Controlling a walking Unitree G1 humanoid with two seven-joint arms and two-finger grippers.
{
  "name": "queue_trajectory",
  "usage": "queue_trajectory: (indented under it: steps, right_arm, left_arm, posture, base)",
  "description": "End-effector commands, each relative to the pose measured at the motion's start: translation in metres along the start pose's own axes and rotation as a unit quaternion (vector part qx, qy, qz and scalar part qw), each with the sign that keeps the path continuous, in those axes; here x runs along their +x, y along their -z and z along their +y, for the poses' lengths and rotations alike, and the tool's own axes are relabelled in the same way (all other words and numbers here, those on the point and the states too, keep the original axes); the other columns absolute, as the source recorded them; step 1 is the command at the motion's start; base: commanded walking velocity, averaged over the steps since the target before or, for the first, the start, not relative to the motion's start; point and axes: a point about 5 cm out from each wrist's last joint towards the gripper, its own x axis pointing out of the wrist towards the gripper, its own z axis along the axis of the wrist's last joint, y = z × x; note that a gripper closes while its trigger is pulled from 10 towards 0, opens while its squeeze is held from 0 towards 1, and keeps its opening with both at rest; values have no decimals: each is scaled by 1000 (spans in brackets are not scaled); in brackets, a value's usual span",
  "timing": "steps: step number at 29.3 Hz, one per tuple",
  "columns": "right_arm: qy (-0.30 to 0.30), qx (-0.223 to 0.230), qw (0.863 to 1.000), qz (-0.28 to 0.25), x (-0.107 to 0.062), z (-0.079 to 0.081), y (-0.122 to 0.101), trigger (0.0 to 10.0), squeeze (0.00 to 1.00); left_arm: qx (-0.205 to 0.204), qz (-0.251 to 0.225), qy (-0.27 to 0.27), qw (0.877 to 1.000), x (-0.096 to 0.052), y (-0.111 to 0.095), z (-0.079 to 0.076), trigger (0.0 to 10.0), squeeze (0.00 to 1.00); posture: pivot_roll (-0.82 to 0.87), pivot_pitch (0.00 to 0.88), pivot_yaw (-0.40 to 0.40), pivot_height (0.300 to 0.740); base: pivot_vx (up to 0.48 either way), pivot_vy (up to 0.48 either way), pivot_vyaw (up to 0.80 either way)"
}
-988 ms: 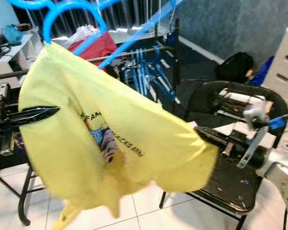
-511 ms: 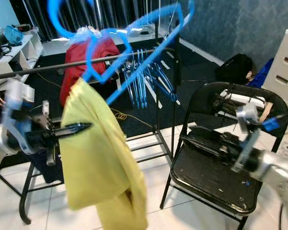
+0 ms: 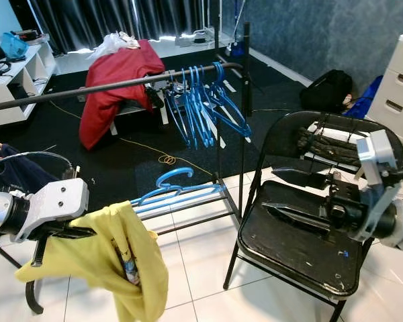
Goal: Hang hanger
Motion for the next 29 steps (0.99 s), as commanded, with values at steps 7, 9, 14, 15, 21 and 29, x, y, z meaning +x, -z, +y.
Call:
queue_trajectory:
  steps: [7,9,14,15,21,29]
  right_arm:
    - [-1,-39,996,77,10,-3,17,10000,0]
    - [-22,-41,993,110,18,-1,30,10000,0]
    - [-79,-46,986,137,35,4,40,10000,0]
    - [-79,-46,986,137,35,4,40,10000,0]
    - [-100,-60,986,118,51,5,35,10000,0]
    - [-147,-86,979,112,68,9,28,10000,0]
  left_arm:
    - [45,-39,50,997,0,-31,0,10000,0]
    - [71,-80,81,991,5,-50,-2,10000,0]
    - [124,-113,139,976,20,-73,-4,10000,0]
    - [124,-113,139,976,20,-73,-4,10000,0]
    - [129,-123,152,972,32,-79,-4,10000,0]
    - [132,-93,143,976,44,-74,1,10000,0]
  posture:
    - [-108,0,103,736]
    - [-104,0,102,736]
    - [-111,0,105,736]
    - [-111,0,105,736]
    - [-112,0,102,736]
    - [-113,0,99,736]
  base:
    - [0,0,0]
    - [0,0,0]
    - [0,0,0]
    - [0,0,0]
    - [0,0,0]
    - [0,0,0]
